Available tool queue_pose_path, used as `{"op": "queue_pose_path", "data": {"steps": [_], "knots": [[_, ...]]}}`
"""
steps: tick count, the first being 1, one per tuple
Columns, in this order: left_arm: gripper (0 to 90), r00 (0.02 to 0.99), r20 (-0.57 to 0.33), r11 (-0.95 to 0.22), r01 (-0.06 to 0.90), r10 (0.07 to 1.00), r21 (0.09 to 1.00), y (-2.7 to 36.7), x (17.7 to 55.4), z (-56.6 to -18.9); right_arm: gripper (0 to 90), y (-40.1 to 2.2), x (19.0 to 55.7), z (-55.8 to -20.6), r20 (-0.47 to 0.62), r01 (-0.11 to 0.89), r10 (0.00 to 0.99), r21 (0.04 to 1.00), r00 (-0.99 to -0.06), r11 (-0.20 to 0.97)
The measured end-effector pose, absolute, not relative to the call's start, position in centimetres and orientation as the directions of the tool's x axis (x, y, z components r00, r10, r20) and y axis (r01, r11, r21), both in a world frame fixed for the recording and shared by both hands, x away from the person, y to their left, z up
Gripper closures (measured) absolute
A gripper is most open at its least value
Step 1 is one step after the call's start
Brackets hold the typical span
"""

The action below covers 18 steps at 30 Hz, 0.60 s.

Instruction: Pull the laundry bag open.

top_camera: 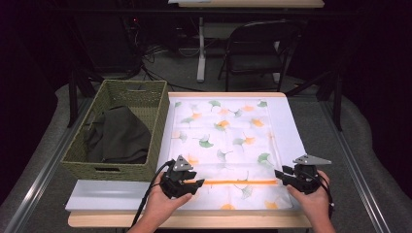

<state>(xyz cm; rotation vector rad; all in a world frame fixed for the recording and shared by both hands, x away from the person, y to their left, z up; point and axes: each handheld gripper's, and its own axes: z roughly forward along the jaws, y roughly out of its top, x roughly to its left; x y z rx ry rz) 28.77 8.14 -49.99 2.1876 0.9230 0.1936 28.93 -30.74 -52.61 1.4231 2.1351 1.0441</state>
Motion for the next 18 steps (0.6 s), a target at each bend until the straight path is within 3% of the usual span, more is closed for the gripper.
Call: {"op": "queue_pose_path", "data": {"steps": [4,8,18], "knots": [[58.7,0.736,-0.139,-0.469,0.552,0.663,0.689,7.3,29.4,-49.8,47.2,-30.7,29.1,-53.0,0.139,0.621,0.891,0.763,-0.433,0.182],[57.1,0.735,-0.170,-0.450,0.563,0.657,0.693,6.7,30.0,-49.6,44.5,-30.4,29.2,-53.4,0.146,0.636,0.891,0.750,-0.429,0.184],[61.2,0.734,-0.206,-0.433,0.577,0.647,0.693,5.3,31.5,-49.3,61.7,-29.9,28.8,-53.1,0.086,0.625,0.896,0.745,-0.435,0.232]]}}
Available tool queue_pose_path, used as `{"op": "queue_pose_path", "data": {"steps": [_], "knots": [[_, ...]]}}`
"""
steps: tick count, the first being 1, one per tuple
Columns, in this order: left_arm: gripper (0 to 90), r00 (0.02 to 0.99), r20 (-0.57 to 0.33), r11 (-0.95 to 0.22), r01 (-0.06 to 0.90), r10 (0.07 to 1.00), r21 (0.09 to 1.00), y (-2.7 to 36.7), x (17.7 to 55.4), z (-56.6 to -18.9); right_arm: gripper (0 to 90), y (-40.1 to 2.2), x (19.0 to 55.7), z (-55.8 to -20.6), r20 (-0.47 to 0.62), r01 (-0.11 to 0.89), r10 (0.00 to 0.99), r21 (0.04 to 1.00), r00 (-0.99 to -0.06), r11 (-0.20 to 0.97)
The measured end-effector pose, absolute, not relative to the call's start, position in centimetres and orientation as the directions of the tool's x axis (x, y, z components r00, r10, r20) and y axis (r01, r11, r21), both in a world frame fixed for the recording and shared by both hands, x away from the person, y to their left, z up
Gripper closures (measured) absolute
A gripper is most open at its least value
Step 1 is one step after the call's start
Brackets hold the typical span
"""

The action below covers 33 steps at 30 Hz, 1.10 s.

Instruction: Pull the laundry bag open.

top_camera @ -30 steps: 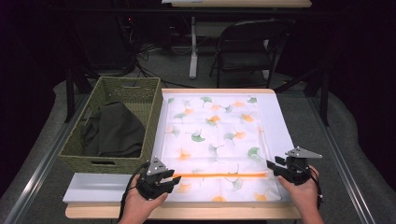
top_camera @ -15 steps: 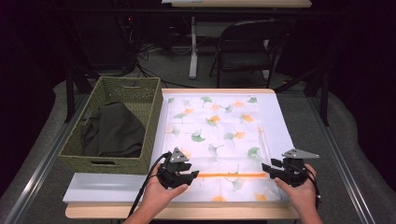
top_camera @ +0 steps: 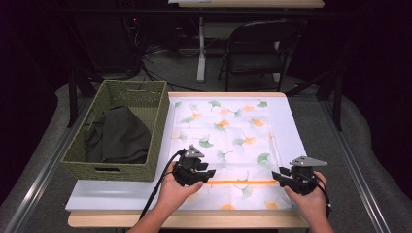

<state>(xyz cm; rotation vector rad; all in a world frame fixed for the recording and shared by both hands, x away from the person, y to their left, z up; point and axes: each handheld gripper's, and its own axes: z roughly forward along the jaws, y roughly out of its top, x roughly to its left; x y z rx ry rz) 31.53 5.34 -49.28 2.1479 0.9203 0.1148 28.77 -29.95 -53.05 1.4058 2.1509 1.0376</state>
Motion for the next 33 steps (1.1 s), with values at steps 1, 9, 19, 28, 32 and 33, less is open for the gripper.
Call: {"op": "queue_pose_path", "data": {"steps": [1,9,19,28,32,33], "knots": [[61.7,0.740,-0.201,-0.444,0.572,0.642,0.689,5.1,31.7,-49.2,62.9,-29.8,28.7,-53.0,0.086,0.623,0.894,0.746,-0.441,0.236],[63.2,0.758,-0.187,-0.460,0.551,0.625,0.696,3.1,32.2,-48.7,64.4,-30.0,28.7,-53.0,0.099,0.614,0.886,0.755,-0.454,0.231],[63.5,0.766,-0.196,-0.459,0.547,0.613,0.700,0.6,32.9,-48.8,60.4,-31.0,29.0,-53.1,0.154,0.646,0.908,0.748,-0.389,0.150],[62.6,0.789,-0.212,-0.470,0.532,0.576,0.704,-1.3,32.9,-49.0,68.6,-32.0,29.2,-53.5,0.179,0.684,0.916,0.718,-0.358,0.127],[62.9,0.801,-0.205,-0.490,0.523,0.563,0.697,-2.2,33.0,-49.5,69.3,-32.4,29.1,-53.7,0.201,0.702,0.921,0.705,-0.334,0.100],[62.9,0.803,-0.206,-0.494,0.522,0.559,0.695,-2.5,33.0,-49.6,69.4,-32.4,29.1,-53.8,0.207,0.703,0.920,0.705,-0.333,0.095]]}}
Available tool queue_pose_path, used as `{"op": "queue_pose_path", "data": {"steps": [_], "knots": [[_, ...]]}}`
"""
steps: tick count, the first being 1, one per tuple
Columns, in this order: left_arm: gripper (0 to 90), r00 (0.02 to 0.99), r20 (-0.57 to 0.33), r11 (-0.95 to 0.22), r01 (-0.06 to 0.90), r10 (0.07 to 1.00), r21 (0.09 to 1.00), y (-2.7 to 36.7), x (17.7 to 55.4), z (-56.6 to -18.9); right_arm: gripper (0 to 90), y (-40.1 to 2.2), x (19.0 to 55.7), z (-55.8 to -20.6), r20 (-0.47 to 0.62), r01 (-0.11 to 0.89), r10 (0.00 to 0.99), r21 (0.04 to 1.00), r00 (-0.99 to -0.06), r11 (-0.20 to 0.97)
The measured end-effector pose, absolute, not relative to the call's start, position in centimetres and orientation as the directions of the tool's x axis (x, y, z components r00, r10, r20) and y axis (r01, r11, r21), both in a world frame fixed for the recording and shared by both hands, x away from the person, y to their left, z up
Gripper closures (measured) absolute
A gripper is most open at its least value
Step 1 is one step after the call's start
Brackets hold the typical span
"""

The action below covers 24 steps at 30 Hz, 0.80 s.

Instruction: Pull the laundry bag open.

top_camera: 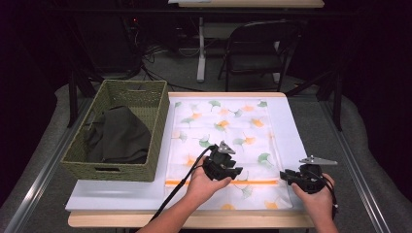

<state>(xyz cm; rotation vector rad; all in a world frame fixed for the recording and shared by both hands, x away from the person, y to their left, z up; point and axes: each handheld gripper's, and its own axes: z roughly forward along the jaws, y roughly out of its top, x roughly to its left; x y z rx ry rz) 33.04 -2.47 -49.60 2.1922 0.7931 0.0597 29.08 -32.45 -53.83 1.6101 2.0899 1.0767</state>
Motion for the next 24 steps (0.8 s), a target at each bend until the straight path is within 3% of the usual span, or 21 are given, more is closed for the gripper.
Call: {"op": "queue_pose_path", "data": {"steps": [11,16,24], "knots": [[64.1,0.824,-0.180,-0.535,0.498,0.537,0.682,-4.5,32.9,-50.8,72.3,-32.8,28.3,-54.1,0.205,0.721,0.925,0.687,-0.319,0.097],[66.9,0.830,-0.190,-0.544,0.498,0.525,0.675,-5.1,32.8,-51.3,88.2,-32.6,27.9,-53.7,0.215,0.719,0.913,0.686,-0.345,0.110],[69.1,0.835,-0.191,-0.557,0.497,0.516,0.665,-5.5,32.9,-52.2,90.0,-32.1,28.0,-54.3,0.222,0.748,0.903,0.647,-0.368,0.146]]}}
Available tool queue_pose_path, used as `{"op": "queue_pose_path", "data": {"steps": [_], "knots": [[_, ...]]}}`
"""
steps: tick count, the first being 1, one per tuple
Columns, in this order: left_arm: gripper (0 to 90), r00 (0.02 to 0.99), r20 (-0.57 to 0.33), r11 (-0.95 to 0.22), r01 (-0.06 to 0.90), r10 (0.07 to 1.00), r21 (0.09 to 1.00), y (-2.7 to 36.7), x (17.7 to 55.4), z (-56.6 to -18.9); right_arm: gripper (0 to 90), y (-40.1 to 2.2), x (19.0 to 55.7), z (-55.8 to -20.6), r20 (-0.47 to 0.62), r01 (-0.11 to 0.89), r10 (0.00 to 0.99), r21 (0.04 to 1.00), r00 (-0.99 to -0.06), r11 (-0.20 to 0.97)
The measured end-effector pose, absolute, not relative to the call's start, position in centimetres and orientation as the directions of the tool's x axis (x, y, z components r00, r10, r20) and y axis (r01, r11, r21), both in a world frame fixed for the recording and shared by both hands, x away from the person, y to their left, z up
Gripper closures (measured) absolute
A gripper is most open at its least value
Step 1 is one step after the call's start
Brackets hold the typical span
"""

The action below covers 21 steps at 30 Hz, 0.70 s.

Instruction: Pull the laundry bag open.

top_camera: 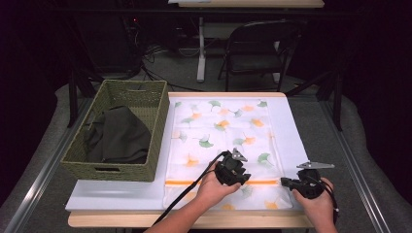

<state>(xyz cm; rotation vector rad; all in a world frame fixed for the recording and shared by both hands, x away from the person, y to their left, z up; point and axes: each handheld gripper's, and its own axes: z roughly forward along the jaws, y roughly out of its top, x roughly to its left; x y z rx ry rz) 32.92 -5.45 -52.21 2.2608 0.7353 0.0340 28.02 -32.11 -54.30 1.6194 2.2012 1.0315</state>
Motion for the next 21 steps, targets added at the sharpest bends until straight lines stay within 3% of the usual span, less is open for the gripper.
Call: {"op": "queue_pose_path", "data": {"steps": [21], "knots": [[69.4,0.832,-0.205,-0.568,0.512,0.516,0.644,-6.3,33.0,-53.8,88.2,-30.7,28.7,-54.5,0.227,0.727,0.887,0.668,-0.402,0.158]]}}
